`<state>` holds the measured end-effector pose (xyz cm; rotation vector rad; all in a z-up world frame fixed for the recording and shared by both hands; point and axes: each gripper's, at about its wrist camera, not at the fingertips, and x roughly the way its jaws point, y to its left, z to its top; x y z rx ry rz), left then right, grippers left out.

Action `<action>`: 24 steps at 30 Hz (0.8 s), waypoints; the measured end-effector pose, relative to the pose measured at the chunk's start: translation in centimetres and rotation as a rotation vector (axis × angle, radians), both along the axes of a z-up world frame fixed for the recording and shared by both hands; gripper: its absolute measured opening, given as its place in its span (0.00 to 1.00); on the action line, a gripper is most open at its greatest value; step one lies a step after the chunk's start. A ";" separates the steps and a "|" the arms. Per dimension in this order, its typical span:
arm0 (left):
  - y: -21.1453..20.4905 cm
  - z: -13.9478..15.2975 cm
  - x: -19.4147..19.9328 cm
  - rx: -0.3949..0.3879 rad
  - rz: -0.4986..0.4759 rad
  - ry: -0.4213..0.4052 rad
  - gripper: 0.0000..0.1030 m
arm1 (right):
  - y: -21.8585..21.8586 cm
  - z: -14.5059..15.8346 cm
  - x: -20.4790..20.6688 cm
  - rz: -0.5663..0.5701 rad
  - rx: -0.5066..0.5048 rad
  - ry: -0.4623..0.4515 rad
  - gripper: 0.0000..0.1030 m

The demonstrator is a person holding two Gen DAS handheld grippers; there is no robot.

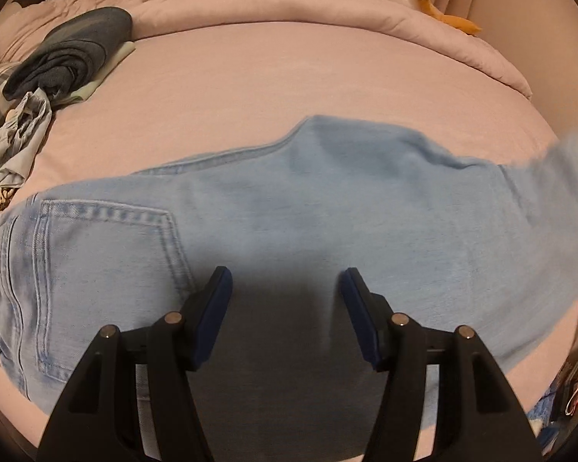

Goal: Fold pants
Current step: 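Fold the held leg over onto the other leg with the right tool, release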

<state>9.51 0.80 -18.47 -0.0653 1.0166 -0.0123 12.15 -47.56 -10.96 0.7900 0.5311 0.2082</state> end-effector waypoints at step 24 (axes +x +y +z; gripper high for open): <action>8.1 1.4 -6.4 0.044 0.150 -0.043 0.58 | 21.4 -5.2 -1.2 0.546 -0.592 0.084 0.14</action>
